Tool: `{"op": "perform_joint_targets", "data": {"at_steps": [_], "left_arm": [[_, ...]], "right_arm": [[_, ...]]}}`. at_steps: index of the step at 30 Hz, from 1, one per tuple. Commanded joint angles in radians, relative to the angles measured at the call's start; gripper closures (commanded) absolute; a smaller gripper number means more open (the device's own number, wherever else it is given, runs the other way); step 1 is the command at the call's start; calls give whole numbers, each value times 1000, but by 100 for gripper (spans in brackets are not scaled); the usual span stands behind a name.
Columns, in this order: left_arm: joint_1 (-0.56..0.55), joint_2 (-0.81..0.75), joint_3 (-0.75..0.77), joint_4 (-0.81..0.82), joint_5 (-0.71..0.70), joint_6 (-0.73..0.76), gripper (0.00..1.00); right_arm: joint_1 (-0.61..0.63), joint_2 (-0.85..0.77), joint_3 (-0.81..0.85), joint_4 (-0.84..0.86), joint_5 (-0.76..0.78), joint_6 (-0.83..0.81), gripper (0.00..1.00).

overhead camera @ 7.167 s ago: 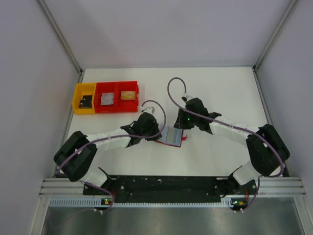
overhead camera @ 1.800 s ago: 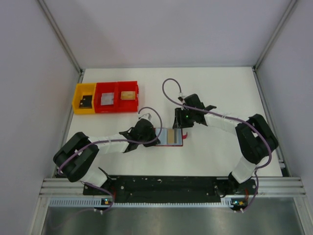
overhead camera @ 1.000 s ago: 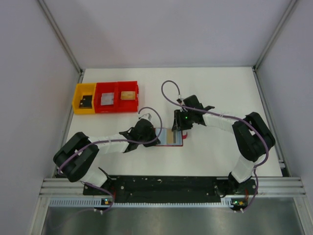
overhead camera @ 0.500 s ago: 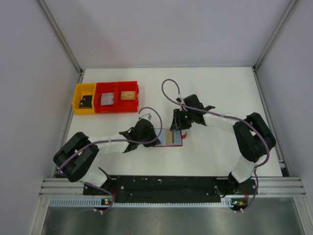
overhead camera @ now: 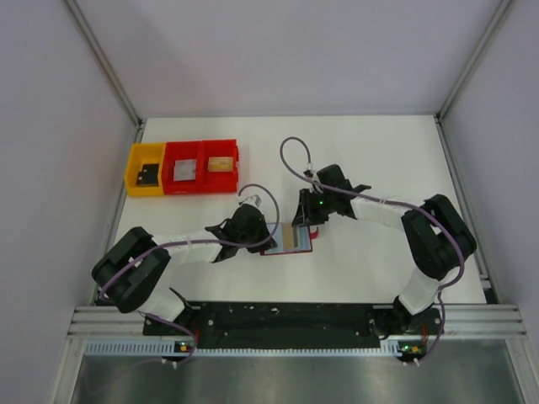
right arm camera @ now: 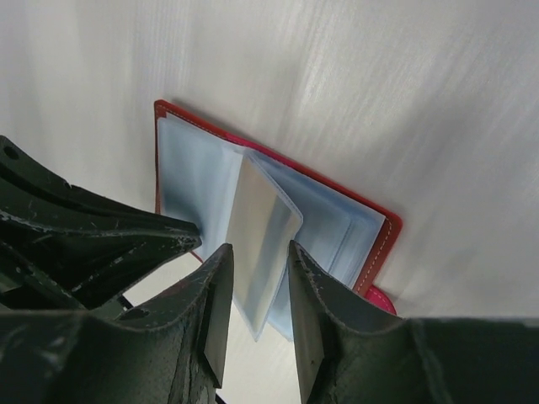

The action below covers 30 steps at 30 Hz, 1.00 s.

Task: Take the credit cards out of the card holder
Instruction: Remove the credit card from the card holder.

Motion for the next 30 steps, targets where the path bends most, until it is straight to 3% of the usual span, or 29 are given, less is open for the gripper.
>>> {"op": "perform_joint_targets", "data": {"at_steps": [1, 11, 23, 26, 30], "left_arm": [[5, 8, -7, 58, 11, -10, 100], [5, 6, -15, 64, 13, -16, 100], [11, -116, -114, 98, -87, -71, 100], [12, -115, -111, 86, -82, -64, 100], [12, -88, -105, 94, -67, -62, 100]], "right_arm": [[14, -51, -36, 69, -56, 34, 68], [26, -72, -56, 233, -203, 123, 69], [127, 58, 42, 237, -188, 134, 69], [129, 31, 42, 182, -98, 105, 69], [126, -49, 42, 13, 136, 46, 64]]}}
